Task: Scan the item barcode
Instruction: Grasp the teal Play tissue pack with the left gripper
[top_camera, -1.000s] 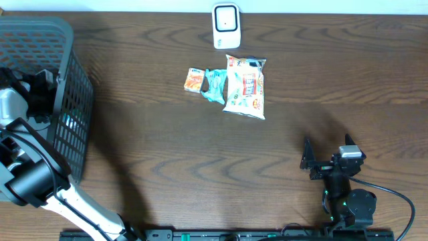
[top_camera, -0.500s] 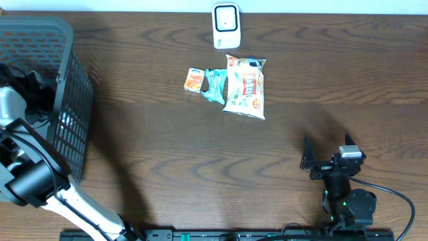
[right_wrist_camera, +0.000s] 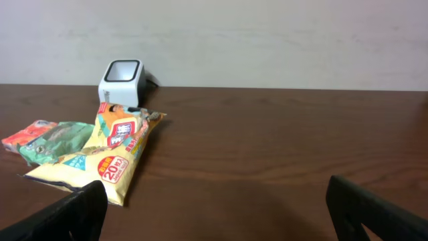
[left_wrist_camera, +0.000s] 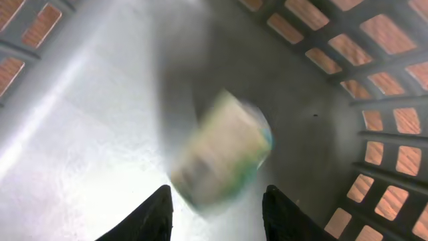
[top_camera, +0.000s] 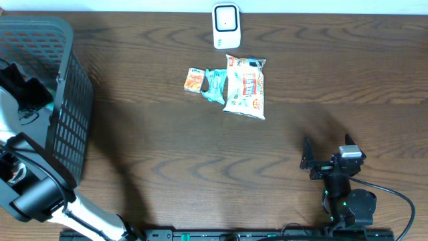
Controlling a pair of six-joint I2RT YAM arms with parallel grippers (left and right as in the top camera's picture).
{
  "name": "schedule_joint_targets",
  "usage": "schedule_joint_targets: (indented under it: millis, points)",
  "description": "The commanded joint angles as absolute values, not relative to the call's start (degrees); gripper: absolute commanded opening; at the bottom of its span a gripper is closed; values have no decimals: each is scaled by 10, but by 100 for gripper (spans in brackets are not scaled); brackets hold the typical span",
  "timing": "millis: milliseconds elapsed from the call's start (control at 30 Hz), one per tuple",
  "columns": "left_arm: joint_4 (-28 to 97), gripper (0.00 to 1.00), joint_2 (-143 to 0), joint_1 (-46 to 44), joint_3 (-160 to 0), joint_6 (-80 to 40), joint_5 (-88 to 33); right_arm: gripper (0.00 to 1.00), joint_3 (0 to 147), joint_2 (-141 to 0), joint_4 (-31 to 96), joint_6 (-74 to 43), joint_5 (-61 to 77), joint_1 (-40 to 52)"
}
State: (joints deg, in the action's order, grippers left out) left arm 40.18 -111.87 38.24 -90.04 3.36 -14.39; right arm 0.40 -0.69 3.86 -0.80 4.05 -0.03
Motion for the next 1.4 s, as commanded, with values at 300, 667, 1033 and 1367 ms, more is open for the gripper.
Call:
schedule_joint_targets:
  millis: [300, 667, 1033, 1367]
  points:
    - [405, 66, -1131, 385, -892, 20, -93, 99, 4, -4, 41, -3, 40, 4]
    - [336, 66, -1198, 385, -892, -148, -96, 99, 4, -4, 41, -3, 40, 4]
    - [313, 59, -1208, 372, -891, -203, -100, 99, 4, -4, 41, -3, 40, 4]
    - [280, 44, -1251, 360, -891, -217, -100, 99, 4, -4, 41, -3, 40, 4]
